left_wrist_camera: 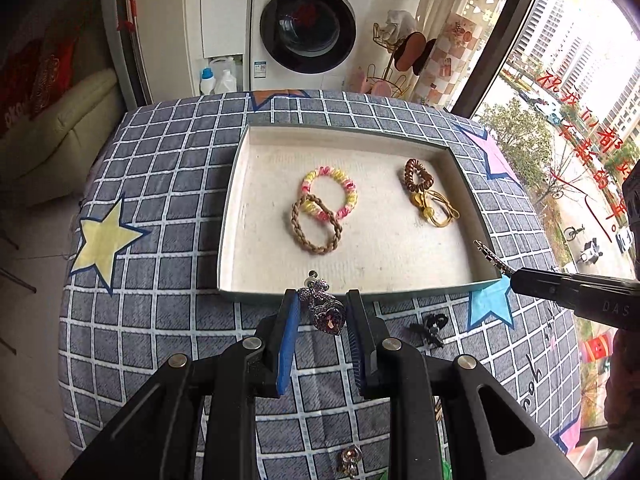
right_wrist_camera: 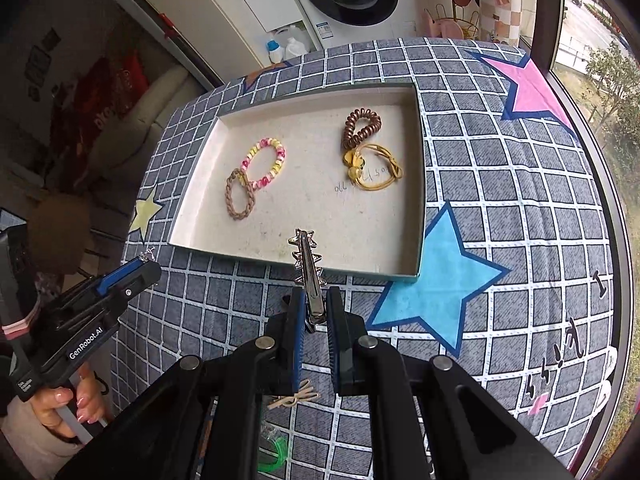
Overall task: Organize jewelry
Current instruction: 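Lift the pendant and barrette over the tray with both tools, then open both tools to release the pendant and barrette into the tray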
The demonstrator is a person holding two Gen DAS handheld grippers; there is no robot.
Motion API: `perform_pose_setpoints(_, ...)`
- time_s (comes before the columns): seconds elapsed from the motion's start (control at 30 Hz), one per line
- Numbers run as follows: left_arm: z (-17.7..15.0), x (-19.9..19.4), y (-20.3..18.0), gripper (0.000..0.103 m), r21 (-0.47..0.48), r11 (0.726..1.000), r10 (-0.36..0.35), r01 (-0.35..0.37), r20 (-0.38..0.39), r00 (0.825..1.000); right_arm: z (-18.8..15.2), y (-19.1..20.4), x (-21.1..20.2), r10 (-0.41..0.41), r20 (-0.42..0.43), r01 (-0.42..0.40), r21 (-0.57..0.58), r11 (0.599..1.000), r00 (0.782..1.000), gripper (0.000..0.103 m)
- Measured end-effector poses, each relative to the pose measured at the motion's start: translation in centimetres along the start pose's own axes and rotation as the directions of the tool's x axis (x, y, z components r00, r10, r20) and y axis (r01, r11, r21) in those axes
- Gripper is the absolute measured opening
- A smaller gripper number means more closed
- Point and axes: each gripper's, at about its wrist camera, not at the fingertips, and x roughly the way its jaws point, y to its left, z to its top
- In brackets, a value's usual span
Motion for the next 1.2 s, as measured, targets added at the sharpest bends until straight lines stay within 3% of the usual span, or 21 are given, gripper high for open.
perform_pose_setpoints(0.23,3.0,3.0,0.4,0.036,-0.007,1.0,0.014,-0.014,-0.01,1.0,3.5,0.0,2.6,0.019,-0.002,-0.019,0.026,0.999,1.0,0.011)
perform_pose_setpoints(0.63,4.9,7.8,0.7,0.036,-0.02,0.998,0.06,-0.061,-0.069,0.996,7.9,-0.1,7.2,0.012,-0.018,-0.012,0.022,1.0,1.0,0.011)
perform_pose_setpoints(0.97,5.3,10.9,1.2,0.036,-0.024,0.994,0.106,-0.109,-0.109,0.988,9.6,-0.1,10.7,-0.029,-0.04,0.028,-0.01,1.0,0.999,0.011)
perform_pose_setpoints(1.2,5.3,12.0,0.4,0.036,0.049,0.985,0.171,-0.167,-0.102,0.98,9.9,-0.2,12.2,-0.066,-0.054,0.064,-0.037,0.997,0.996,0.011)
